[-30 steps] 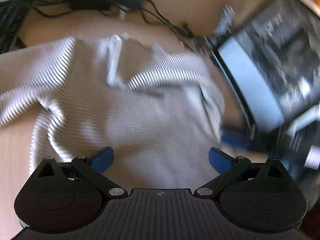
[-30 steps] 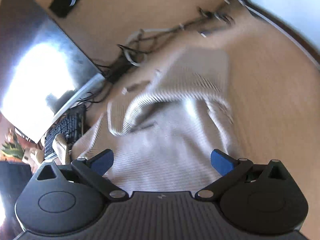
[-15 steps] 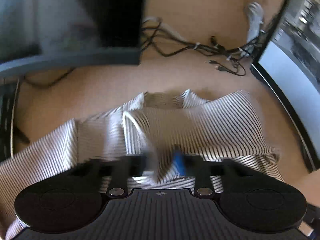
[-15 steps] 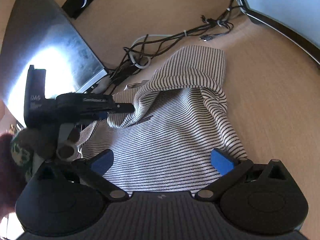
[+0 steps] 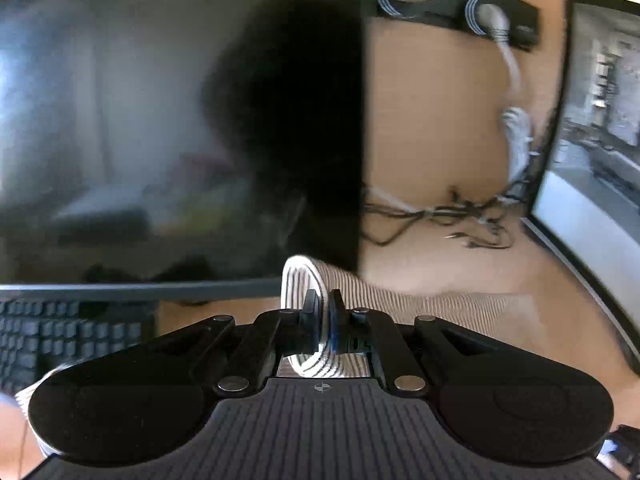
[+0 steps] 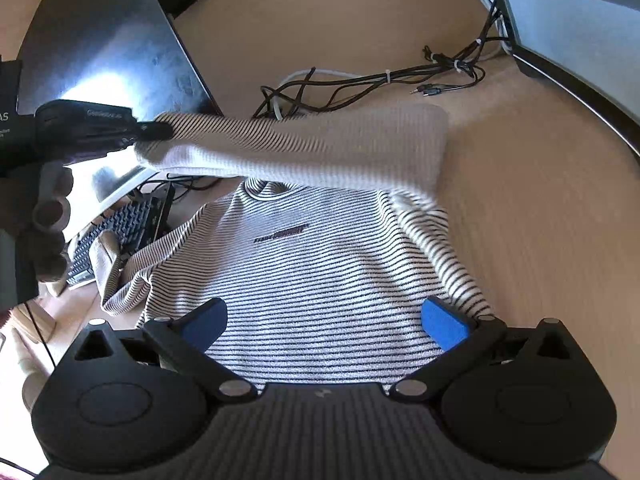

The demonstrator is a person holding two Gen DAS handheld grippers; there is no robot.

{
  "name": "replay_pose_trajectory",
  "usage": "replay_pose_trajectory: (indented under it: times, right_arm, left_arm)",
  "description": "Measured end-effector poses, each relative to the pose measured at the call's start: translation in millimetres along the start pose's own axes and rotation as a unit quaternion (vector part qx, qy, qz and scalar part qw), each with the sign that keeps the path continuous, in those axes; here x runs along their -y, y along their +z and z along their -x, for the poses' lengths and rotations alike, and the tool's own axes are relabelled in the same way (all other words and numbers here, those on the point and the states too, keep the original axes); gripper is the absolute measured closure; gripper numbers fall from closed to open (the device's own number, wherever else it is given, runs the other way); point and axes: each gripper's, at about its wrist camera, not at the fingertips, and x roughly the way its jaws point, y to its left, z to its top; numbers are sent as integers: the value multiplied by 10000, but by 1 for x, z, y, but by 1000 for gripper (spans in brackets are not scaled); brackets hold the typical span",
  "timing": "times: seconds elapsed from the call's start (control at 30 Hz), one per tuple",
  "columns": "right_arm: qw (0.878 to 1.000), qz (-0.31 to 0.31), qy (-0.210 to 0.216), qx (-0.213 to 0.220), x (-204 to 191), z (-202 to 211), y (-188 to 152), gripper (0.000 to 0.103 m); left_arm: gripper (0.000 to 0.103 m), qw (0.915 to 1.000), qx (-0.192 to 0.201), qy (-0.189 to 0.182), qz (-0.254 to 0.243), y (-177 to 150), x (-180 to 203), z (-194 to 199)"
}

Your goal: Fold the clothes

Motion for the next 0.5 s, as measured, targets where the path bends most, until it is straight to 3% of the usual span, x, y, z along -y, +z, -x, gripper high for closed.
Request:
replay_pose_trajectory:
  times: [0.13, 0.2, 0.27, 0.43, 0.5]
  right_arm:
    - [10000, 20, -4, 22, -1, 0, -1, 0]
    - [10000, 53, -2, 18, -1, 0, -1, 0]
    - [10000, 64, -1, 7, -1, -1, 0, 0]
    - [9999, 121, -18, -54, -1, -2, 2, 0]
    - [9999, 154, -39, -63, -2, -3, 2, 0]
  left_arm:
    - [92, 9981, -504, 27, 344, -14, -13, -12]
    - [81, 9964, -723, 62, 441, -24, -16, -17]
    - [61, 9952, -809, 71, 542, -31, -17, -17]
    - [52, 9918, -951, -129, 842, -41, -24, -13]
    - [45, 9909, -1135, -140, 713, -45, -19, -20]
